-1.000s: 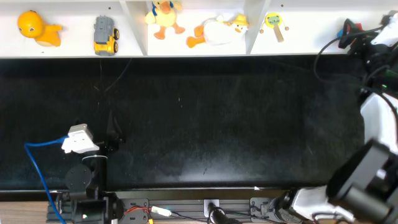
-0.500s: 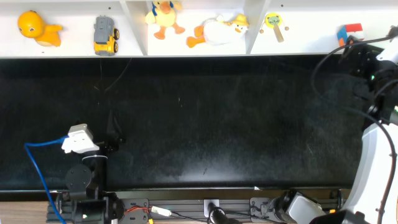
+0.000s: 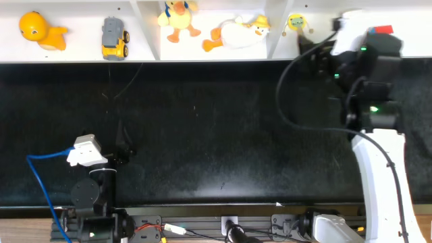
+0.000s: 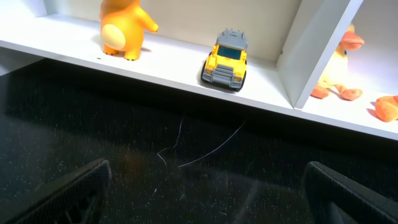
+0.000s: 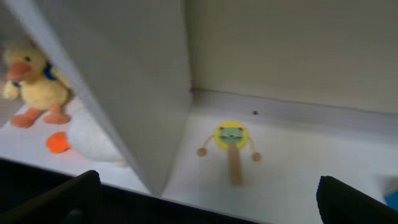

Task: Store Toys

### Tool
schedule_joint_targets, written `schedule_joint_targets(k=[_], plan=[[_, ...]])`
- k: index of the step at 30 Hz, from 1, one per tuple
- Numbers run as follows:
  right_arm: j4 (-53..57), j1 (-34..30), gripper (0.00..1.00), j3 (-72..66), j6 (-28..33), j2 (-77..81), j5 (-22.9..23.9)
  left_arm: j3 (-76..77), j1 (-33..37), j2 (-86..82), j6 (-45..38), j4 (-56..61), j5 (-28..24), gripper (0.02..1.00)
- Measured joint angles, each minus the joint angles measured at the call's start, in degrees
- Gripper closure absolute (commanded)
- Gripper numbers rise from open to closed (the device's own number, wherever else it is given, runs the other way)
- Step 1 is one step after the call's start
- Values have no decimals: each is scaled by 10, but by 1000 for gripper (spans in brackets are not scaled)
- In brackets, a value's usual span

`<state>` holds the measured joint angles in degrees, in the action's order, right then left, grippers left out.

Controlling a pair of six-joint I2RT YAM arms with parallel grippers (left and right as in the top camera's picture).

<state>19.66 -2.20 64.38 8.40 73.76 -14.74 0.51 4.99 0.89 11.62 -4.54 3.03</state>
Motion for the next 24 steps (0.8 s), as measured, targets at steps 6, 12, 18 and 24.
schedule_joint_targets(k=[6,12,18,24], plan=[[1,29,7,0,4,0,14,0,0,0,0,0,0,20],[15,30,5,0,5,0,21,0,0,0,0,0,0,23],[55,30,7,0,4,0,22,0,0,0,0,0,0,20],[98,30,7,0,5,0,23,0,0,0,0,0,0,20]])
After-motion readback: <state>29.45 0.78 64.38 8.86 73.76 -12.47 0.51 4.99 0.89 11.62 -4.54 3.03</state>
